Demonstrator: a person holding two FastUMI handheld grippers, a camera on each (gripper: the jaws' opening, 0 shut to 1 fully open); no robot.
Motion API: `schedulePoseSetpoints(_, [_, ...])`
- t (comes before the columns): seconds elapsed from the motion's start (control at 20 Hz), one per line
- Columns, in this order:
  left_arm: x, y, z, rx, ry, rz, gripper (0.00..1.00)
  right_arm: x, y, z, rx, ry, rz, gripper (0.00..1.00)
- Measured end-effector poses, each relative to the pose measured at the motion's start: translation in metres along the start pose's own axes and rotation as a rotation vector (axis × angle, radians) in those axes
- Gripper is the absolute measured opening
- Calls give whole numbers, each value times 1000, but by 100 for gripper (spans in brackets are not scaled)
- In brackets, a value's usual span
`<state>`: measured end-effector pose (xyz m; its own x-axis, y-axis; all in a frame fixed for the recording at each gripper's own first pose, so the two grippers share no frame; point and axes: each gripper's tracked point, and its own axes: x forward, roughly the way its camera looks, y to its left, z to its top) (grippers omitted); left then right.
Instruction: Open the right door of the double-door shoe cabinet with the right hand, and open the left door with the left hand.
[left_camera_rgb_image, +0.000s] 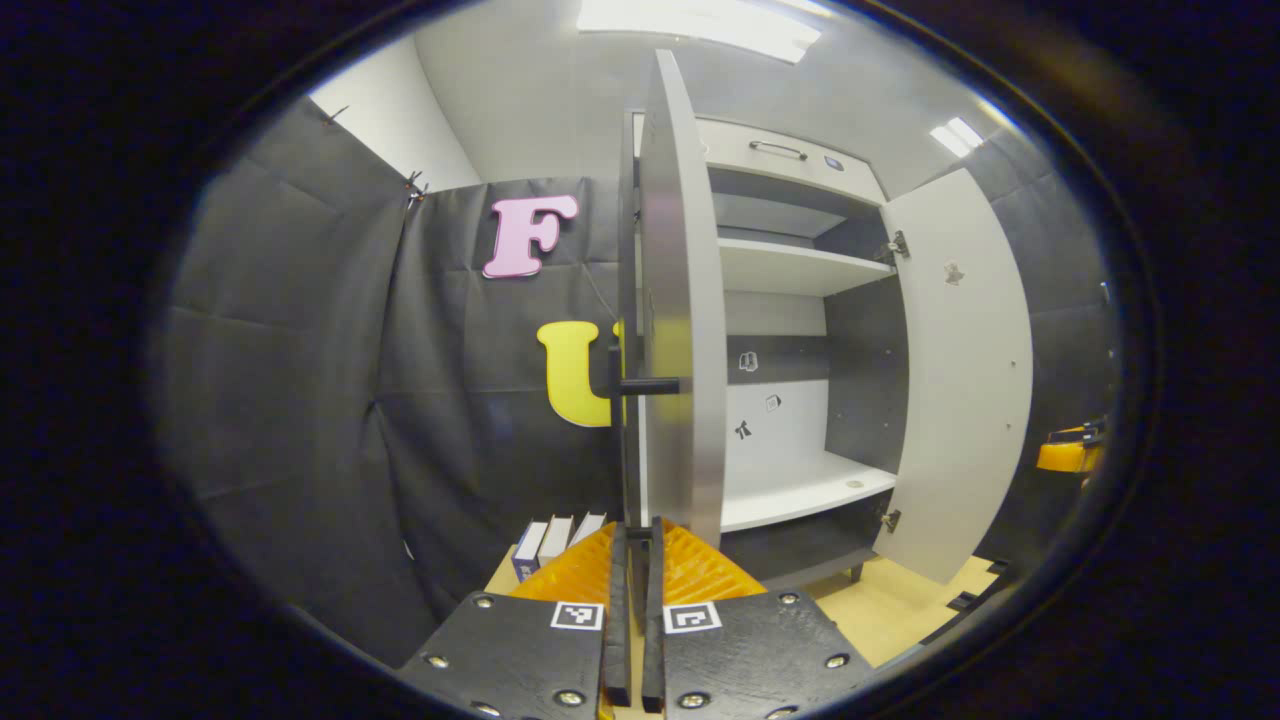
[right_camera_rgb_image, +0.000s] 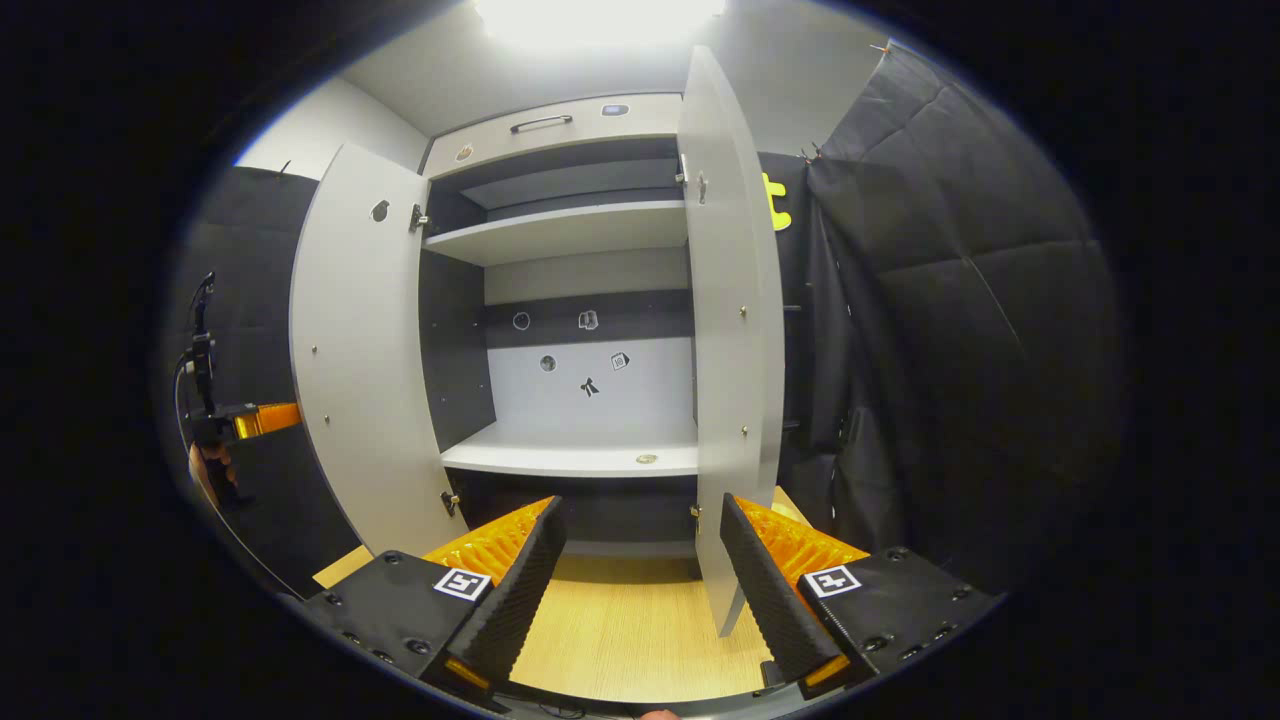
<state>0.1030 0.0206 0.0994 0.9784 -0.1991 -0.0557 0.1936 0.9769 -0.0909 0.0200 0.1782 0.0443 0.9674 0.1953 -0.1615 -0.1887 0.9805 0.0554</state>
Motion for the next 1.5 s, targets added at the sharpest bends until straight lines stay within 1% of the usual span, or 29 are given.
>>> schedulePoseSetpoints(0.05, [-6,-9,-3,6,3,7,7,-1,-8,3,-1,-12,11,98])
schedulePoseSetpoints(0.1, [-14,-16,-5,18,4,24,7,-1,-17,9,-12,-23,19,93])
schedulePoseSetpoints(0.15, [-20,-23,-8,29,5,45,2,-2,-28,13,-27,-30,20,98])
schedulePoseSetpoints(0.2, [-26,-31,-11,35,13,65,7,-3,-38,18,-42,-36,20,98])
schedulePoseSetpoints(0.3, [-38,-52,-17,42,24,83,7,-6,-55,27,-66,-65,20,98])
schedulePoseSetpoints(0.35, [-41,-61,-21,44,30,89,2,-7,-63,31,-75,-84,16,98])
schedulePoseSetpoints(0.4, [-46,-67,-25,42,40,101,2,-8,-70,33,-80,-97,13,98])
schedulePoseSetpoints(0.45, [-52,-74,-28,37,46,110,7,-8,-76,32,-83,-100,10,98])
schedulePoseSetpoints(0.5, [-57,-81,-31,28,49,117,2,-8,-81,31,-82,-103,8,92])
schedulePoseSetpoints(0.55, [-61,-86,-32,19,49,125,2,-10,-86,27,-80,-103,5,92])
schedulePoseSetpoints(0.6, [-66,-88,-33,15,49,133,7,-11,-89,24,-77,-102,4,92])
schedulePoseSetpoints(0.65, [-71,-88,-35,16,48,143,7,-10,-90,19,-73,-97,5,98])
schedulePoseSetpoints(0.7, [-76,-88,-35,20,45,150,3,-11,-90,16,-72,-93,6,98])
schedulePoseSetpoints(0.75, [-80,-88,-33,27,37,159,4,-11,-91,13,-72,-91,5,92])
schedulePoseSetpoints(0.85, [-88,-88,-28,43,13,164,11,-15,-92,11,-72,-94,1,92])
schedulePoseSetpoints(0.9, [-94,-86,-24,53,2,171,11,-17,-91,11,-72,-99,-1,98])
schedulePoseSetpoints(0.95, [-97,-86,-22,59,-10,176,17,-18,-92,12,-71,-107,-5,98])
schedulePoseSetpoints(1.1, [-106,-78,-12,55,-51,208,53,-20,-88,16,-63,-128,-5,98])
schedulePoseSetpoints(1.3, [-112,-71,-8,74,-62,243,95,-22,-88,21,-44,-144,-7,98])
schedulePoseSetpoints(1.5, [-112,-72,-8,87,-59,257,96,-21,-88,25,-18,-153,-8,98])
